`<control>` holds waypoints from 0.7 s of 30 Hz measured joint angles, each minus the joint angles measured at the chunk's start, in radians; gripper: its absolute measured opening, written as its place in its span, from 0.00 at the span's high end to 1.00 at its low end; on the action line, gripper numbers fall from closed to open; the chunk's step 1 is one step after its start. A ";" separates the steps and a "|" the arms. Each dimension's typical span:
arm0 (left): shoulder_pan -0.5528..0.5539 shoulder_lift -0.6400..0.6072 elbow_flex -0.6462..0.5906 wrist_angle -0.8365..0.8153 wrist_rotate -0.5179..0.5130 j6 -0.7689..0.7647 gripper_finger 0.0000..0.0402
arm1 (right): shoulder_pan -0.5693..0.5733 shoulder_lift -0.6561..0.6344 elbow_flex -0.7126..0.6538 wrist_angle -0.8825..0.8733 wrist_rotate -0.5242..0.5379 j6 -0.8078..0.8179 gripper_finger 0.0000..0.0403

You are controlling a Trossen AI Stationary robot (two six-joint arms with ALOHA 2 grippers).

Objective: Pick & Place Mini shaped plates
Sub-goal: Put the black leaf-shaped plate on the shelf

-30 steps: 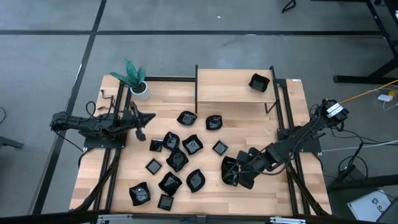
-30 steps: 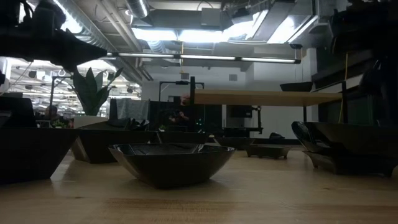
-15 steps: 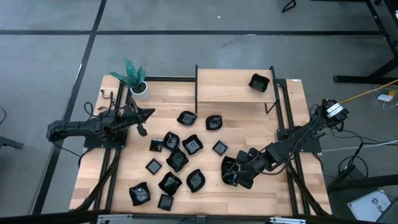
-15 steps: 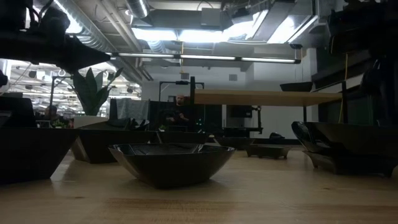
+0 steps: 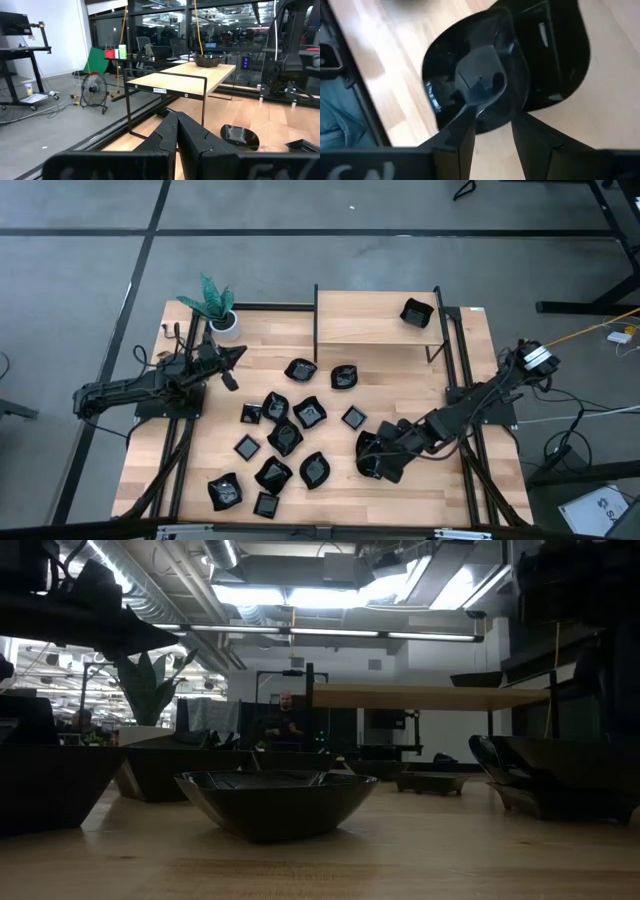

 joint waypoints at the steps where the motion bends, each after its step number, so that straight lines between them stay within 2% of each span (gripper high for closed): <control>1: 0.000 0.000 0.000 0.000 0.000 0.000 0.99 | -0.001 0.006 0.000 -0.001 -0.004 0.006 0.68; 21: 0.000 0.000 0.000 0.002 0.000 0.000 0.98 | -0.006 0.019 0.000 -0.027 -0.053 0.058 0.68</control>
